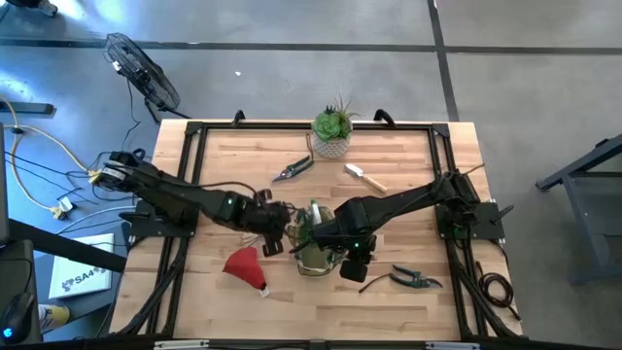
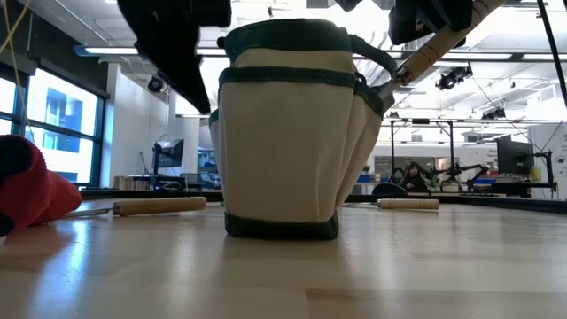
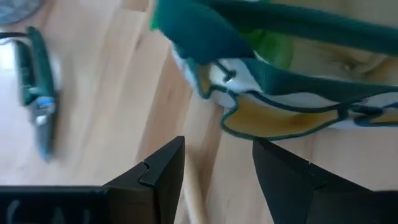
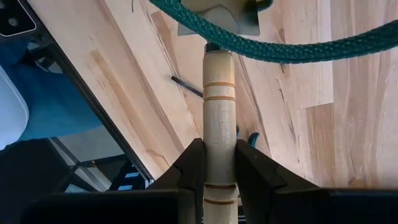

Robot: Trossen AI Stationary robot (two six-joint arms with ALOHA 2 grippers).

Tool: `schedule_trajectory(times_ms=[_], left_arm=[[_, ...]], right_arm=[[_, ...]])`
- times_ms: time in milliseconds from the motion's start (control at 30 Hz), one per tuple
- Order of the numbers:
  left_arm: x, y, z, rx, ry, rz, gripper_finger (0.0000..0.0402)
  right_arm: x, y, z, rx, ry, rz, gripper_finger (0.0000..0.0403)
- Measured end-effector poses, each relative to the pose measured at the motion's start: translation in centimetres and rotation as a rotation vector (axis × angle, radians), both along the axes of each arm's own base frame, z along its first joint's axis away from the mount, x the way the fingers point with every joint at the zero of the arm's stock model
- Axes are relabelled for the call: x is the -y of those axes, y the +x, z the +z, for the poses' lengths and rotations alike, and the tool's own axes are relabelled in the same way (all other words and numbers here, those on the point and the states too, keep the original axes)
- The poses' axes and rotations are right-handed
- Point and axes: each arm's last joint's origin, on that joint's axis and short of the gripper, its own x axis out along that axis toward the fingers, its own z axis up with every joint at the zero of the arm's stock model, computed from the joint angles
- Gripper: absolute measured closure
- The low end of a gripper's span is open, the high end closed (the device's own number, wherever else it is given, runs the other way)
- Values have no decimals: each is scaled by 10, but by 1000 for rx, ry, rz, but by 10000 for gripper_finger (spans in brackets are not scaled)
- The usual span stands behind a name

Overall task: Pick & Place Garden tools in Gardening bag
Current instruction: Put the right brown trowel into the gardening bag

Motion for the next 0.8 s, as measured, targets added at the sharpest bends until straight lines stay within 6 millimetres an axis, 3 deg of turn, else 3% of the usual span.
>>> schedule_trajectory(times_ms=[233, 567, 800], left_arm=[[2, -2, -36, 101, -69, 19, 220], [4, 8, -32, 239, -82, -13, 220], [11, 31, -60, 264, -106, -48, 220]], right_arm=[[0, 0, 0, -1, 0, -4, 347], [-1, 0, 0, -13, 16, -27, 345], [-1, 0, 0, -21, 19, -48, 344]])
